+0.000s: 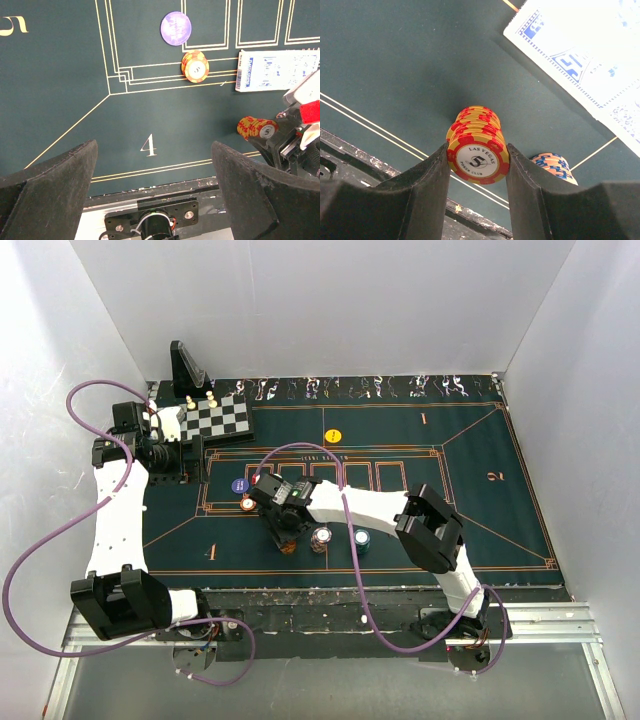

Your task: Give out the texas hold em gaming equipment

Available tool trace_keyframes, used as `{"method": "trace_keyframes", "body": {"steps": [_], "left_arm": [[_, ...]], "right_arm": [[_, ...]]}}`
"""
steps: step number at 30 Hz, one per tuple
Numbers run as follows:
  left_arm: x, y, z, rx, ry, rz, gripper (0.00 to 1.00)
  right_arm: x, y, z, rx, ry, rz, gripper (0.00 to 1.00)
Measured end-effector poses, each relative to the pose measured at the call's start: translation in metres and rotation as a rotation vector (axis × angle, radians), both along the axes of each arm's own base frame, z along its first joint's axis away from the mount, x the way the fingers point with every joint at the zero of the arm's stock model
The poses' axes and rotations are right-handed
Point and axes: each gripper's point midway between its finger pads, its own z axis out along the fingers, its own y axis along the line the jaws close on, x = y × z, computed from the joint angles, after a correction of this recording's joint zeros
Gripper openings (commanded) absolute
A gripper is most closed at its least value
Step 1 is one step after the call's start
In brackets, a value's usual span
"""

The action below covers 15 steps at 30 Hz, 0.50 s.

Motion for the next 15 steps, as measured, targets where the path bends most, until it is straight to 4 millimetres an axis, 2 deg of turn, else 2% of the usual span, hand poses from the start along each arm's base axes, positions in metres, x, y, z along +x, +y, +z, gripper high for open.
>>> {"method": "trace_keyframes", "body": {"steps": [4,9,12,15], "left_arm": [[0.0,0.0,0.0,0.001,0.0,-0.001,0.98],[0.0,0.0,0.0,0.002,0.0,-0.003,0.98],[0.0,0.0,0.0,0.002,0.0,-0.003,0.98],[0.0,0.0,0.0,0.001,0.0,-0.003,0.98]], "right_arm": [[0.003,-0.001,0.004,-0.004,-0.021,0.006,0.46],[0.016,0.004,0.024,0.025,-0.05,-0.008,0.41],[0.031,0.003,0.041,0.065,-0.064,-0.037,0.41],[0.056,-0.008,0.059,0.103,-0.075,-0.092,0.4]]}}
